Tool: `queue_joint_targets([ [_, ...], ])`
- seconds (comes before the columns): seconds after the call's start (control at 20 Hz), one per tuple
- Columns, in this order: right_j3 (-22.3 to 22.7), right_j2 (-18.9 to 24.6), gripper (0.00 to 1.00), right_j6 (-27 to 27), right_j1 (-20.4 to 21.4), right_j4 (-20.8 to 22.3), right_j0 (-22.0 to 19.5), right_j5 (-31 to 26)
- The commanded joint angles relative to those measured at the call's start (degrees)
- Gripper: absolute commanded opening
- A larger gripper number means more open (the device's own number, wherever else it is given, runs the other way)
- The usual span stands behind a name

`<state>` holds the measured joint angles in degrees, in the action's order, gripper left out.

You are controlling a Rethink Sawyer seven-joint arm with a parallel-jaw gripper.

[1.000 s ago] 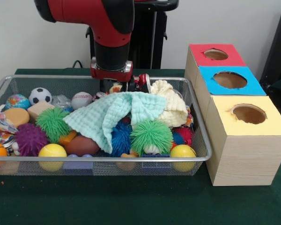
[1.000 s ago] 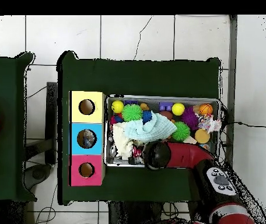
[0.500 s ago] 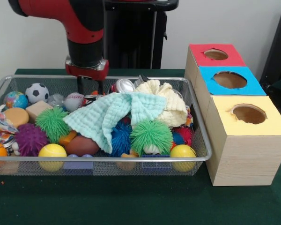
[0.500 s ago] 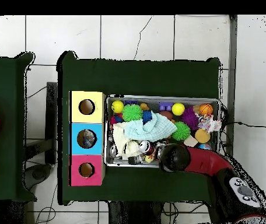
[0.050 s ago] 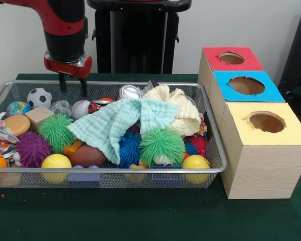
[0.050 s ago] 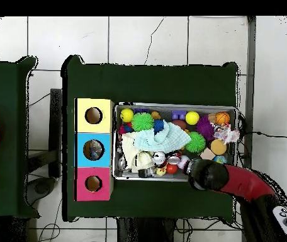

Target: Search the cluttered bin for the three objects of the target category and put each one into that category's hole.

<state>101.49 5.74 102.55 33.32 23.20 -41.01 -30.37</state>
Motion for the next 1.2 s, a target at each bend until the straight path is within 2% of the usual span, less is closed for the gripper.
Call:
queue_joint_targets([
  [0.05,-1.66,4.2,1.0,-9.5,3.92,2.35,-2.36,-8.68],
  [0.6,-3.79,4.24,1.0,-6.35,1.14,4.7,-1.43,-5.94],
  [0.95,-7.77,3.56,1.0,-2.2,-5.95,7.56,-0.11,1.1],
  [1.2,-9.97,2.56,1.0,0.27,-8.93,8.67,1.07,4.06],
])
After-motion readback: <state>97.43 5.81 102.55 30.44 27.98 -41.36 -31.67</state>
